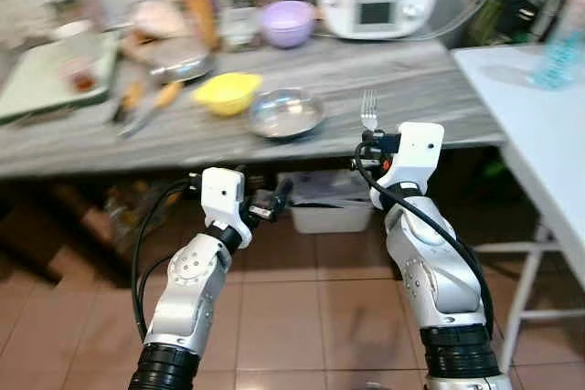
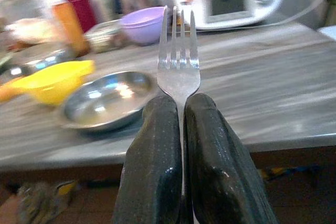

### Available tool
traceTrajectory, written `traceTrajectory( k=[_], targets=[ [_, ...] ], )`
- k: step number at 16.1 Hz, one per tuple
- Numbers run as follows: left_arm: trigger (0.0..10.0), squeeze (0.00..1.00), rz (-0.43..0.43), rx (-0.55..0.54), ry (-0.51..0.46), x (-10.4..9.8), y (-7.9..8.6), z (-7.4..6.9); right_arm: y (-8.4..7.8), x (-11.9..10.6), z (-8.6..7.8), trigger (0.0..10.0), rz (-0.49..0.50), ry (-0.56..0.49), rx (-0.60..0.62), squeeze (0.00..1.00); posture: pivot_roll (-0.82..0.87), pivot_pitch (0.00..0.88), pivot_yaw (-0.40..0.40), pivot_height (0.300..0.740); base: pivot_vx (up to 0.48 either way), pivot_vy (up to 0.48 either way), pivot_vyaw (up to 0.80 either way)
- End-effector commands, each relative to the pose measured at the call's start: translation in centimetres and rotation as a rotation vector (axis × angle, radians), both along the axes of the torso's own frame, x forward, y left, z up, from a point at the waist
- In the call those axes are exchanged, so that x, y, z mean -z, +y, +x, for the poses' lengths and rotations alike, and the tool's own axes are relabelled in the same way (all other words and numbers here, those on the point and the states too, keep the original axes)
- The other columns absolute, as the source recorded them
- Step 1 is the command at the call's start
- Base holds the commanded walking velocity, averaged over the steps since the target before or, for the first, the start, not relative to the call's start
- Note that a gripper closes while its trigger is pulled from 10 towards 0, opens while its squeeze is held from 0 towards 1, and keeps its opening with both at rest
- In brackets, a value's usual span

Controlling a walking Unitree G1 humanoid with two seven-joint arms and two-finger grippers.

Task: Setting the table

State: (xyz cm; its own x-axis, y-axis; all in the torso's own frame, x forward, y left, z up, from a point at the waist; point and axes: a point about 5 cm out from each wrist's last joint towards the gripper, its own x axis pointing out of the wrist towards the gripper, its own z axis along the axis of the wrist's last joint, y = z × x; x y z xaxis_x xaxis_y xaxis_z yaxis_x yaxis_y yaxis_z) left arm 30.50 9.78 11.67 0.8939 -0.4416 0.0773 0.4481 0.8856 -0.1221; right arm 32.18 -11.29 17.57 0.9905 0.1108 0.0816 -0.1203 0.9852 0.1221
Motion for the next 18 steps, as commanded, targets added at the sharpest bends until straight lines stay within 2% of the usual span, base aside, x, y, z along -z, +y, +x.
traceTrajectory(
  k=[1,11,18],
  targets=[
    [10.0,0.0,0.001,0.023,0.004,0.06,-0.5,-0.14,-0.43,-0.11,0.02,10.0,0.006,-0.003,0.01,0.0,-0.06,0.086,0.077,0.74,0.405,0.0,0.0],
    [10.0,0.0,0.0,0.031,0.006,0.18,-0.81,-0.29,-0.11,0.32,0.08,10.0,-0.008,0.01,-0.013,0.0,-0.05,0.078,0.068,0.74,0.41,0.0,0.0],
    [10.0,0.0,0.013,0.017,0.013,0.43,-0.22,-0.56,-0.49,0.63,-0.13,10.0,-0.013,0.016,-0.007,0.0,-0.05,0.079,0.067,0.74,0.41,0.0,0.0]
  ],
)
